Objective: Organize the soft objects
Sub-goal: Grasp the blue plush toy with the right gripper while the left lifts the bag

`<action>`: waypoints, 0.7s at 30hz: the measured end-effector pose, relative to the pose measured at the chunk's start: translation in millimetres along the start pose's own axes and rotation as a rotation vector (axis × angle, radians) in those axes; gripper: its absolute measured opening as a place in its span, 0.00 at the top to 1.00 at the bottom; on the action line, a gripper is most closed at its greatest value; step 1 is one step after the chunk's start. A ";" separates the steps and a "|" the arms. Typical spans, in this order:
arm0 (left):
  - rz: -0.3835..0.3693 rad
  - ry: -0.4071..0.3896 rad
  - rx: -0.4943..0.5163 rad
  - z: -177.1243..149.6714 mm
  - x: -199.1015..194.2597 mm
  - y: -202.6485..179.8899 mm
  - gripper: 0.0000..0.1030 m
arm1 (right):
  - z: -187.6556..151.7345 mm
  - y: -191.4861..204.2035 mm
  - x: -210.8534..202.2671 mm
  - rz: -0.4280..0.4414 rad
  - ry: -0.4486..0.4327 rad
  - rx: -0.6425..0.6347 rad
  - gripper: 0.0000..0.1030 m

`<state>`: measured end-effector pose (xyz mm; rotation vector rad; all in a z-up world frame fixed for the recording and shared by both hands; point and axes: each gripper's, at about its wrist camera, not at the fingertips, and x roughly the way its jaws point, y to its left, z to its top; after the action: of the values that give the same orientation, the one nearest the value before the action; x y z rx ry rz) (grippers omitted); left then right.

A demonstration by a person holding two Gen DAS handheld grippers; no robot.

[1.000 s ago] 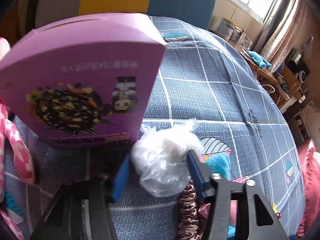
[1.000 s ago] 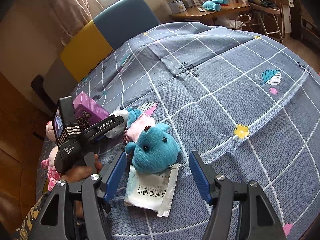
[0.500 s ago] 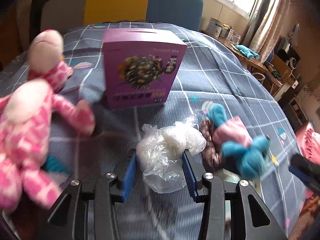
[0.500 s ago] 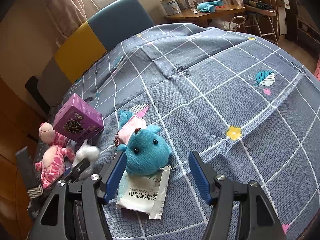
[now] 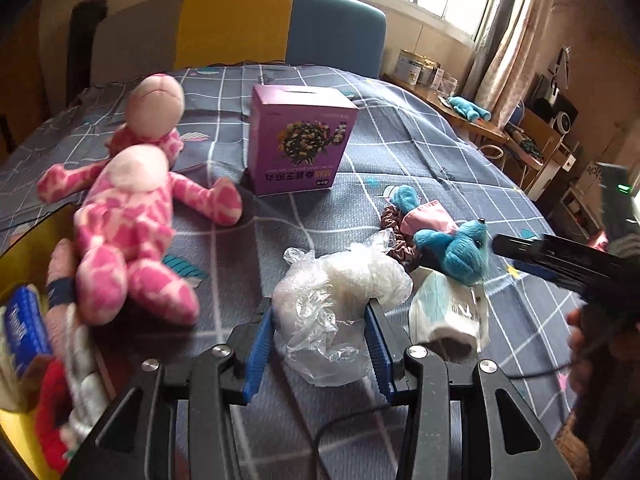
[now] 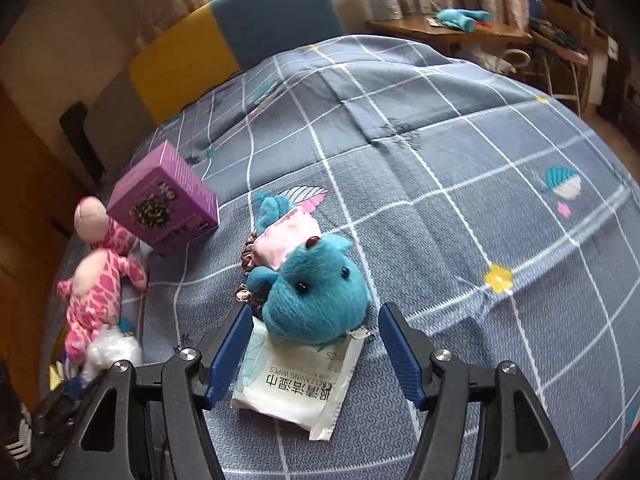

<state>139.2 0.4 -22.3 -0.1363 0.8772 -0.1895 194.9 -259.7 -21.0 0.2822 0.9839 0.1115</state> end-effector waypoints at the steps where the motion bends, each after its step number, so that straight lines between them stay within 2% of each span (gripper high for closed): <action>1: -0.003 -0.002 -0.004 -3.5 -4.7 3.3 0.56 | 1.7 3.1 3.7 0.000 0.012 -0.020 0.35; 9: -0.005 -0.042 -0.018 -17.0 -40.9 20.2 0.56 | 18.3 21.8 56.4 -0.080 0.123 -0.163 0.33; 11: -0.005 -0.049 -0.016 -19.4 -48.5 23.0 0.56 | 18.2 23.4 64.3 -0.109 0.119 -0.190 0.32; 14: -0.015 -0.049 -0.028 -22.4 -55.1 27.6 0.56 | 16.3 23.1 72.8 -0.124 0.122 -0.233 0.38; 15: -0.016 -0.049 -0.030 -23.8 -56.9 28.2 0.56 | 15.1 23.9 73.8 -0.142 0.118 -0.258 0.45; 18: -0.013 -0.051 -0.035 -27.1 -61.1 30.5 0.56 | 16.7 21.1 68.9 -0.151 0.071 -0.242 0.53; 21: -0.007 -0.056 -0.039 -29.9 -64.8 33.7 0.56 | 17.8 21.1 59.5 -0.191 0.035 -0.240 0.56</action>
<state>79.2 46.3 0.8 -0.1801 0.8248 -0.1743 243.3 -229.7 -53.6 -0.0339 1.0162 0.0598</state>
